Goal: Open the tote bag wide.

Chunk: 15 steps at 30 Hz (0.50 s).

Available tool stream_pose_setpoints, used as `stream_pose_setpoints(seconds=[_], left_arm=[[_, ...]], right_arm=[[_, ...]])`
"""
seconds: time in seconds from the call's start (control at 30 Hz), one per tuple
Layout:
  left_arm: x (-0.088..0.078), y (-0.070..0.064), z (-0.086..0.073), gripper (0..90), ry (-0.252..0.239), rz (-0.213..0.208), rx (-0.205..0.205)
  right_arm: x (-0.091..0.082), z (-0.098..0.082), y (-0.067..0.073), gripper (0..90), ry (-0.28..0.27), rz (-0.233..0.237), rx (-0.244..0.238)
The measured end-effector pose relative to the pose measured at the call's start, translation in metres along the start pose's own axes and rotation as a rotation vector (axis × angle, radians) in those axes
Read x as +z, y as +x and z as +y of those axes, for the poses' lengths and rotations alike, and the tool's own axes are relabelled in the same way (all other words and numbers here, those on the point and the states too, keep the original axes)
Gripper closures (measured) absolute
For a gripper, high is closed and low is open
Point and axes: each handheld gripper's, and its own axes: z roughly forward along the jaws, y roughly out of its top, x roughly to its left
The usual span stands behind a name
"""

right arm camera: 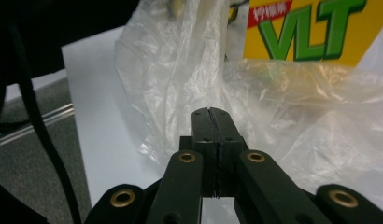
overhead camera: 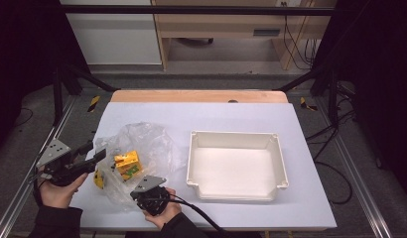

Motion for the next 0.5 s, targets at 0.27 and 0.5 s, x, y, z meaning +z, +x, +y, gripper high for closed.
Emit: stream_pose_setpoints(seconds=[0.27,0.5], left_arm=[[0.002,-0.006,0.0,43.7,0.003,-0.014,0.02],[0.002,-0.004,-0.002,43.1,0.009,-0.014,0.018]], right_arm=[[0.013,-0.006,-0.003,85.2,0.058,-0.021,0.004],[0.017,-0.007,-0.001,85.8,0.086,-0.033,-0.005]])
